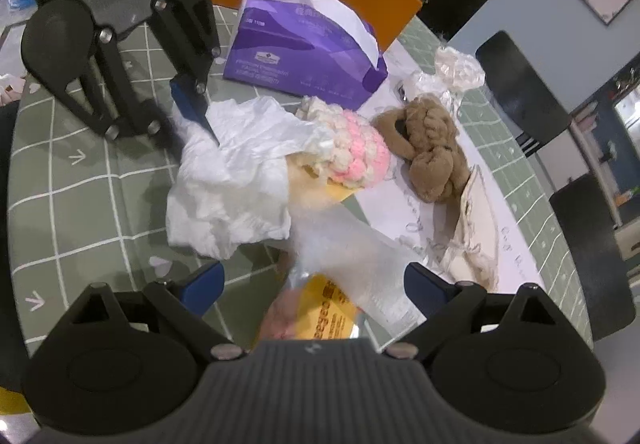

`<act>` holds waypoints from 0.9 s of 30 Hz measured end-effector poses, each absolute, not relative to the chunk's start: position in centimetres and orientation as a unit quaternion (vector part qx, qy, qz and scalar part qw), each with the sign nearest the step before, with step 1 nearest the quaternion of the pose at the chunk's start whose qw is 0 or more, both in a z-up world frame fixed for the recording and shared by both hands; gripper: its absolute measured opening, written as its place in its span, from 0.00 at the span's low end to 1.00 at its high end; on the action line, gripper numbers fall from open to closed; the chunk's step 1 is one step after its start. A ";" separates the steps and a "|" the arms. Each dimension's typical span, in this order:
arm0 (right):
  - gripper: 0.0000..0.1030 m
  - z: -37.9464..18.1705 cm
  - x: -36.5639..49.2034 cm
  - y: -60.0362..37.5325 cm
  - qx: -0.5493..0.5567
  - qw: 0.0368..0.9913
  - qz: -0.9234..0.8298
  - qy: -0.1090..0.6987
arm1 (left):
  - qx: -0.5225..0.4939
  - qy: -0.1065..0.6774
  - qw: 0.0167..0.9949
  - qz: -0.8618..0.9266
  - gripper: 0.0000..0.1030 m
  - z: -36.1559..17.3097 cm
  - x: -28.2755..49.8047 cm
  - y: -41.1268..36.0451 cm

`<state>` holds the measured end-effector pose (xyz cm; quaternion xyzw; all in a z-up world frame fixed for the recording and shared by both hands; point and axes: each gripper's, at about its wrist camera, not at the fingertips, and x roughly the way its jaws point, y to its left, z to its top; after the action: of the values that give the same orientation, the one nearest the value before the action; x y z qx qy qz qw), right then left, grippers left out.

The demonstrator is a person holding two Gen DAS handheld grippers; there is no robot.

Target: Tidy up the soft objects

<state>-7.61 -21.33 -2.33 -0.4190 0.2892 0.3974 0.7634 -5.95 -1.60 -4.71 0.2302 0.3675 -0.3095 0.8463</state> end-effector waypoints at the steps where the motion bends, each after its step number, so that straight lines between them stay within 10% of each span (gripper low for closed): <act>1: 0.92 -2.5 -7.7 -21.2 -0.425 0.764 0.395 0.283 | 0.229 0.366 0.849 -0.305 0.14 -4.6 -6.0 -1.4; 8: 0.74 -4.5 -8.1 -19.1 -0.464 0.748 0.396 0.261 | 0.230 0.351 0.865 -0.276 0.14 -2.8 -6.7 -0.2; 17: 0.23 -5.5 -8.2 -17.3 -0.490 0.742 0.384 0.249 | 0.213 0.337 0.877 -0.267 0.14 -1.6 -7.2 1.2; 27: 0.18 -3.2 -8.4 -18.2 -0.451 0.754 0.402 0.256 | 0.204 0.325 0.886 -0.262 0.14 -1.2 -7.1 1.8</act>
<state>-8.38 -18.17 -3.18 -0.4515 0.2561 0.4017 0.7545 -7.13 1.77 -1.19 0.2036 0.3248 -0.2617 0.8857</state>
